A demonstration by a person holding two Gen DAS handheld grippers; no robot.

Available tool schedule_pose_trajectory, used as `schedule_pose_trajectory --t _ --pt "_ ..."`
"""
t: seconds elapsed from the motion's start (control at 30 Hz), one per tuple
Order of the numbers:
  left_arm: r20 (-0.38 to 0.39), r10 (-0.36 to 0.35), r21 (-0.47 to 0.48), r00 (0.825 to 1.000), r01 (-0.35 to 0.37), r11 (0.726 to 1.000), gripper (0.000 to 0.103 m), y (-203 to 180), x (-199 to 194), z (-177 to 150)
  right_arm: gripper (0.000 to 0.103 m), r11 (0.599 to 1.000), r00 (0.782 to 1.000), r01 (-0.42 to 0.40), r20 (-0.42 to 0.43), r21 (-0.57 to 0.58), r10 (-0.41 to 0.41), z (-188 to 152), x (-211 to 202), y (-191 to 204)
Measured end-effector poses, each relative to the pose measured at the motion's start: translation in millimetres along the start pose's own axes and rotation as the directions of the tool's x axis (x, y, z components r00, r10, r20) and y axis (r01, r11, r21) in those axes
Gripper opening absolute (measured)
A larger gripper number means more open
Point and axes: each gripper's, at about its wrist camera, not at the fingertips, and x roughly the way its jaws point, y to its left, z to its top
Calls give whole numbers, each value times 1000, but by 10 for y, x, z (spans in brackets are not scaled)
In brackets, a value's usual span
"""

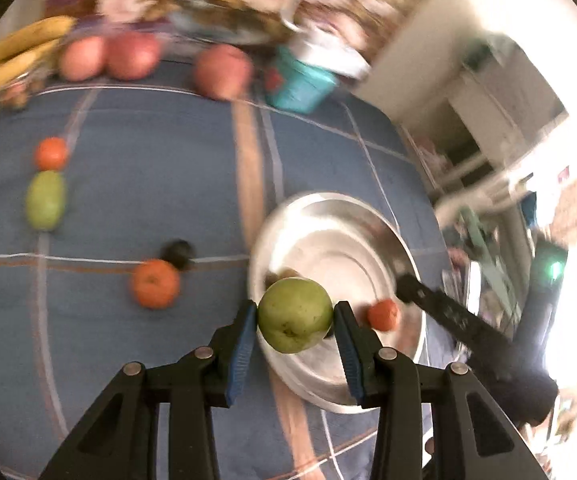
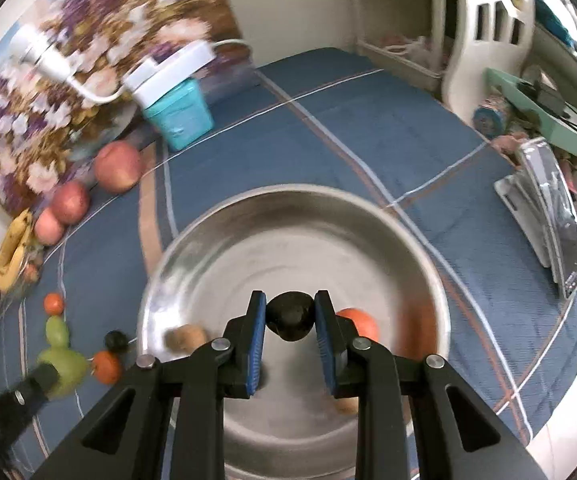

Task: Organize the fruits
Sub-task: 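Carry the green pear with the left tool while the right tool carries the plum over the plate, then open the left tool to drop the pear while the right tool drops the plum into the plate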

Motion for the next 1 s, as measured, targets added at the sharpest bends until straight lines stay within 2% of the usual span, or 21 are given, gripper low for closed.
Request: schedule_pose_trajectory --t 0.13,0.23,0.3,0.4,0.5,0.57,0.63,0.77,0.83,0.9,1.0 --pt "-29 41 80 999 -39 996 42 -182 221 -103 26 1000 1000 -7 -17 15 7 -18 42 -80" --pt "-44 38 98 998 -34 995 44 -226 271 -129 26 1000 999 -14 -36 -1 14 -32 93 -47" --pt "-29 42 108 999 -39 993 56 -252 250 -125 26 1000 999 -23 -44 -15 23 -34 111 -21" --pt "-14 61 122 998 -59 991 57 -241 208 -129 27 999 998 -30 -52 -20 29 -38 128 -19" --pt "-21 69 104 997 -66 992 59 -208 221 -124 36 1000 998 -27 -54 -15 27 -36 134 -33" --pt "-28 78 83 997 -76 994 62 -160 226 -118 37 1000 998 -27 -53 -14 26 -36 129 -33" --pt "-33 116 57 993 -114 992 67 -79 221 -97 37 1000 998 -25 -52 -15 25 -35 131 -26" --pt "-30 255 -2 966 -255 967 79 146 170 -41 41 1000 998 -17 -55 -24 16 -40 142 -11" --pt "-16 325 -47 946 -325 944 84 297 100 -7 56 999 998 -14 -55 -32 12 -48 142 8" --pt "-2 368 -99 930 -366 925 92 446 16 18 60 999 999 -16 -53 -40 13 -56 140 35" --pt "22 424 -175 905 -414 893 103 648 -126 53 61 997 999 -16 -50 -74 13 -72 140 123"
